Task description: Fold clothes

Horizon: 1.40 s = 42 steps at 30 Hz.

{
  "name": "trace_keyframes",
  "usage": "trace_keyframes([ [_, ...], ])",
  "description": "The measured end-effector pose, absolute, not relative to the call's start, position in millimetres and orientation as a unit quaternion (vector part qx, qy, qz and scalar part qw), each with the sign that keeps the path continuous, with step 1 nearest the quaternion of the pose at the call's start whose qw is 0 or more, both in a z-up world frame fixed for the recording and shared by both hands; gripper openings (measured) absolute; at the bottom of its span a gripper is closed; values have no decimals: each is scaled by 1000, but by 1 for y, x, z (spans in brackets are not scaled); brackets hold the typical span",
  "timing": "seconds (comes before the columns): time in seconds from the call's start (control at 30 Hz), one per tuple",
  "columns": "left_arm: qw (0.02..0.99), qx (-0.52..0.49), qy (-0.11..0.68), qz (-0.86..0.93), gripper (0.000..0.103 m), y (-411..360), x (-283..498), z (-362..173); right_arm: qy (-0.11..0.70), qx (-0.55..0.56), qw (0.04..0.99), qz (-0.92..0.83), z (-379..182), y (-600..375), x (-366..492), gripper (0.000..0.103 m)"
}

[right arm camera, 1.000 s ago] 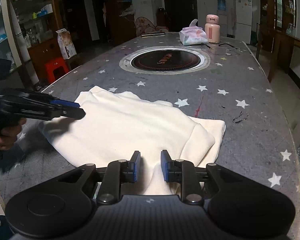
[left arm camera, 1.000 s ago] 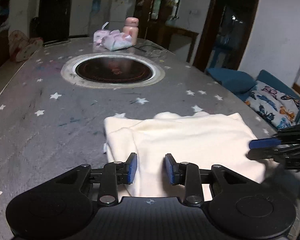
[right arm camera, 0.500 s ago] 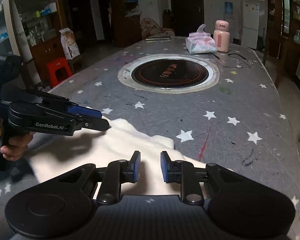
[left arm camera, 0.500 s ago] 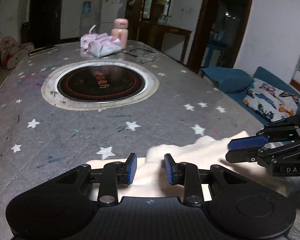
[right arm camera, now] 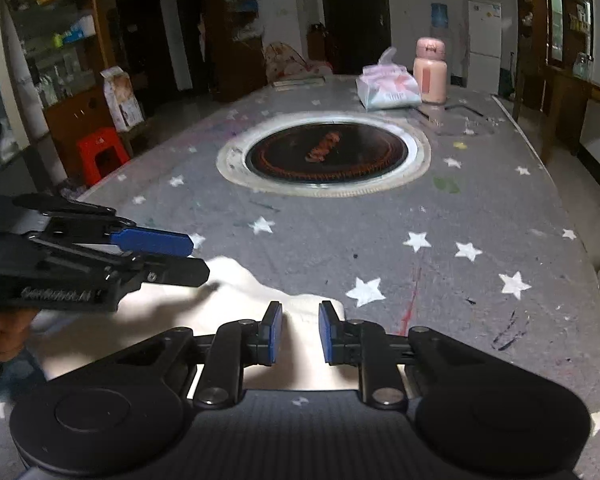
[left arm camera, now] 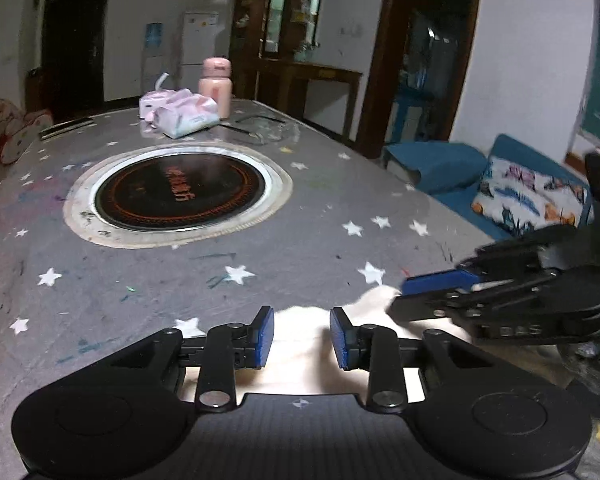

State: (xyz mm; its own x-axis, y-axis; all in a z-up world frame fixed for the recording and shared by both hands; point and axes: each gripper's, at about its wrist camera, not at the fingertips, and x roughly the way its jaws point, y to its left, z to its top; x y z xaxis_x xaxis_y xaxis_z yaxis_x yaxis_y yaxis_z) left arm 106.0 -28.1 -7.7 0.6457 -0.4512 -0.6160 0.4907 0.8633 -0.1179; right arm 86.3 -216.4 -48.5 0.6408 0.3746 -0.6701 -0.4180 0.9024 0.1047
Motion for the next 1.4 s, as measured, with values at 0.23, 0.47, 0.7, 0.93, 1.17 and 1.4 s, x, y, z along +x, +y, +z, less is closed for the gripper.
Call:
trace_keyframes([
  [0.23, 906, 45, 334, -256, 34, -35, 109, -17, 355, -44, 907, 221, -42, -210, 84, 18],
  [0.47, 906, 26, 332, -263, 34, -24, 111, -12, 365, -57, 904, 213, -45, -204, 82, 23],
  [0.7, 903, 21, 314, -291, 37, -13, 81, 8, 354, -46, 911, 205, -32, -203, 33, 42],
  [0.93, 903, 41, 302, -303, 38, -7, 23, 11, 331, -69, 924, 180, -40, -198, -30, 43],
  [1.17, 913, 37, 314, -257, 38, 0, 0, -10, 308, -80, 934, 160, -52, -204, -58, 42],
  [1.4, 926, 53, 300, -221, 38, -8, -6, -18, 261, -118, 944, 164, -71, -206, -71, 43],
])
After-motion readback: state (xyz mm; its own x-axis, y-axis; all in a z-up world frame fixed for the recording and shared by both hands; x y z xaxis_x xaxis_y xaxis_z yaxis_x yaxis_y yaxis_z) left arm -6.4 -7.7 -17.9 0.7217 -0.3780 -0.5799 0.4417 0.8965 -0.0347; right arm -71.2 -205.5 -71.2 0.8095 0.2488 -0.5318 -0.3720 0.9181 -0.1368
